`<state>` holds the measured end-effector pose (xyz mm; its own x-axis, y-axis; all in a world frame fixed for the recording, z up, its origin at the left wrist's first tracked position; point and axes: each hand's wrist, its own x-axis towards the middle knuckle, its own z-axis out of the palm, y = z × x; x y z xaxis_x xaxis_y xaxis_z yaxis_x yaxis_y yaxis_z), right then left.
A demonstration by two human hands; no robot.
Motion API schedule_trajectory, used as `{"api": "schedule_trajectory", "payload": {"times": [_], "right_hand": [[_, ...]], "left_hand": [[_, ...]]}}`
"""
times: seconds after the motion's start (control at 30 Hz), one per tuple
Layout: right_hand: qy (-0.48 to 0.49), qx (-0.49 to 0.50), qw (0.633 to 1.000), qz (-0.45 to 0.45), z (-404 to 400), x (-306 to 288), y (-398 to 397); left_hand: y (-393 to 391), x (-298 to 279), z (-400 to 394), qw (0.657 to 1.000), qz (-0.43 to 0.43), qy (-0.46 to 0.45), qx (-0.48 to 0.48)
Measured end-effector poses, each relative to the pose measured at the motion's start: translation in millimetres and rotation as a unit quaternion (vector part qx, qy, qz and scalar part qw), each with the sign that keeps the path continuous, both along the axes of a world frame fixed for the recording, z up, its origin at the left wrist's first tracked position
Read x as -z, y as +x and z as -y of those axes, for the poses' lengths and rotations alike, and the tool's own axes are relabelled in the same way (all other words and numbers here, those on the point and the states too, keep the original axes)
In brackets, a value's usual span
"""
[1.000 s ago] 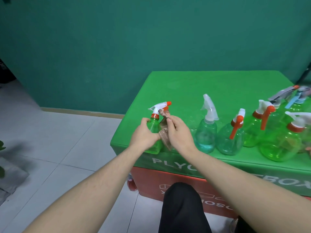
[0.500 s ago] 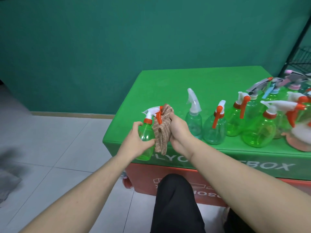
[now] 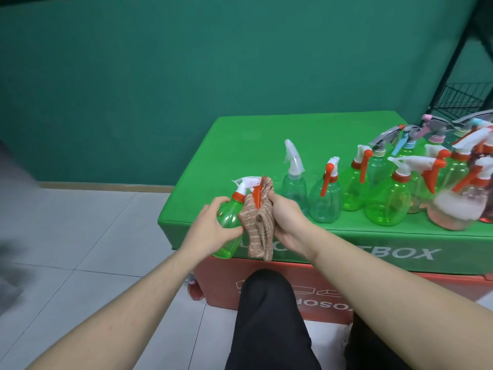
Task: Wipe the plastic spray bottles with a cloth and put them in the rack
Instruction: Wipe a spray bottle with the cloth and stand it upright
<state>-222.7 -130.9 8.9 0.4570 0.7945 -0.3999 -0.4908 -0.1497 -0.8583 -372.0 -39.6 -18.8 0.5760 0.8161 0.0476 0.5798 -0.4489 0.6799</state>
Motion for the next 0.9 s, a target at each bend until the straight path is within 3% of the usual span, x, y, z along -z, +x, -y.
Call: {"api": "schedule_trajectory", "payload": {"times": [0.37, 0.73, 0.9], "right_hand": [[-0.011, 0.038, 0.999, -0.014, 43, 6, 11], [-0.015, 0.07, 0.997, -0.013, 16, -1, 19], [0.0, 0.048, 0.998, -0.046, -5, -13, 13]], "left_hand": [[8, -3, 29, 0.986, 0.119, -0.104, -0.052], [14, -4, 32, 0.933, 0.228, -0.279, 0.018], [13, 0, 34, 0.882, 0.289, -0.37, 0.037]]}}
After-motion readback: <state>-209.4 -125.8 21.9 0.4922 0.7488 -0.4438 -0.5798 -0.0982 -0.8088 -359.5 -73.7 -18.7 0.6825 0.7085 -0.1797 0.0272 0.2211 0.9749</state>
